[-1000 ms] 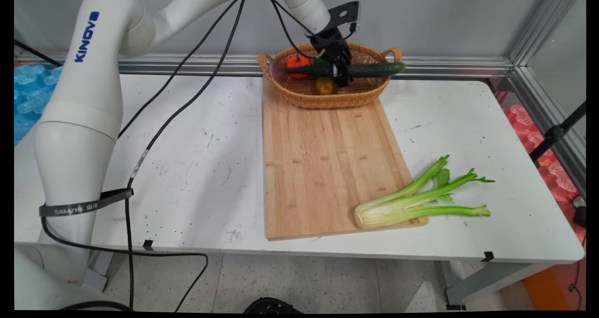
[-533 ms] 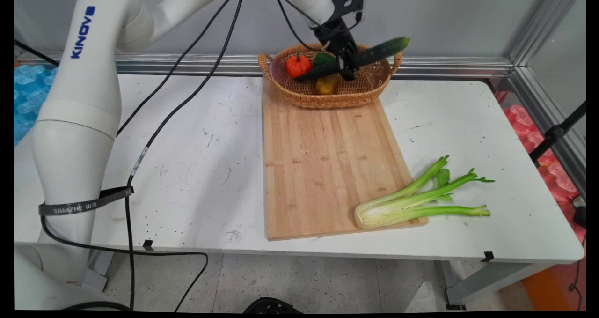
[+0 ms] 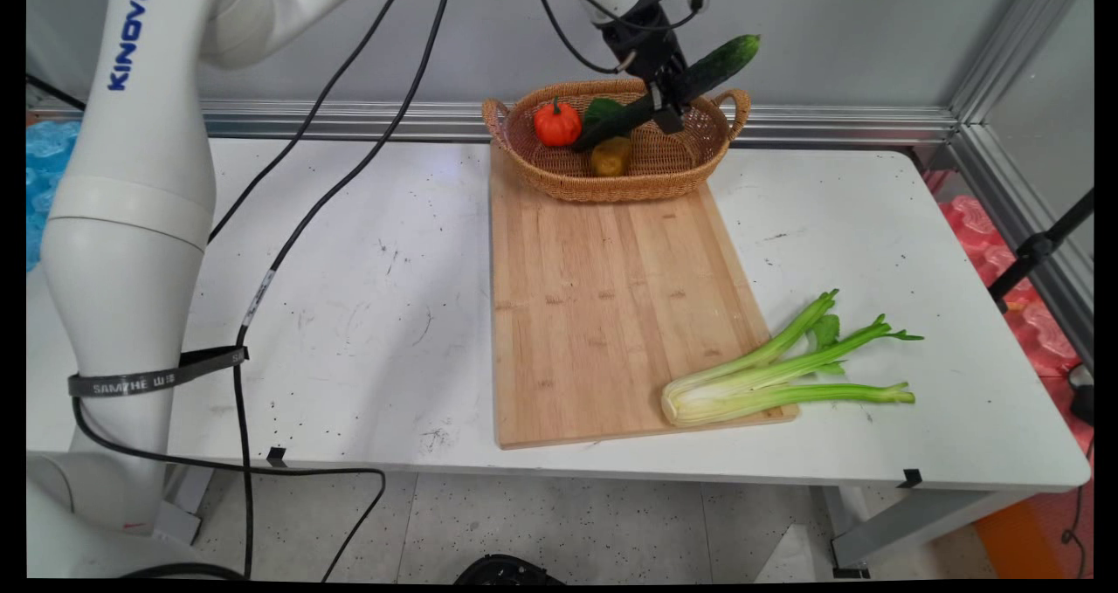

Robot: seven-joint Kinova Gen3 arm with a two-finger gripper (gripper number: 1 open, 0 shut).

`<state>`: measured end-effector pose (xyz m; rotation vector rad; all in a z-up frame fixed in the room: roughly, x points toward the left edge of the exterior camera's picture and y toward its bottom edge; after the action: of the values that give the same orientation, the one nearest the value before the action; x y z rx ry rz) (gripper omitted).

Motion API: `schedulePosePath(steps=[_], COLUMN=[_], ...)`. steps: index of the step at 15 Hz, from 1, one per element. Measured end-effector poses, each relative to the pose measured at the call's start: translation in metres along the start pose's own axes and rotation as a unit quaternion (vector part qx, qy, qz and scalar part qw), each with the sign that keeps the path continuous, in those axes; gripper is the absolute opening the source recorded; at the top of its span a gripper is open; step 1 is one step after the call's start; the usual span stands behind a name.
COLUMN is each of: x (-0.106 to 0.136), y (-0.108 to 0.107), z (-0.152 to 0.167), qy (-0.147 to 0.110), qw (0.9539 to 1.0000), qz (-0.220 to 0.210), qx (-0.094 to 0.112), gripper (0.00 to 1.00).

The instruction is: Place the picked object on the cutting board

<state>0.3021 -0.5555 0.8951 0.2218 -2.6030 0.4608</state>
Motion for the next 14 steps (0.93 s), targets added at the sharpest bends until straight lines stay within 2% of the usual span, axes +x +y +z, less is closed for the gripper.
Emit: schedulePosePath(steps=[3, 7, 10, 14], x=[0.019, 0.054, 0.072, 0.106], y=[0.012, 0.037, 0.052, 0.083], z=[-0.01, -0.022, -0.028, -0.039], qy=[-0.006, -0.01, -0.011, -0.01], qw=[1.0, 0.9998, 0.9997, 0.9993], qz=[0.005, 0.013, 0.013, 0.009], qx=[-0.001, -0.012, -0.018, -0.036], gripper=[0.0, 0.0, 0.0, 0.0])
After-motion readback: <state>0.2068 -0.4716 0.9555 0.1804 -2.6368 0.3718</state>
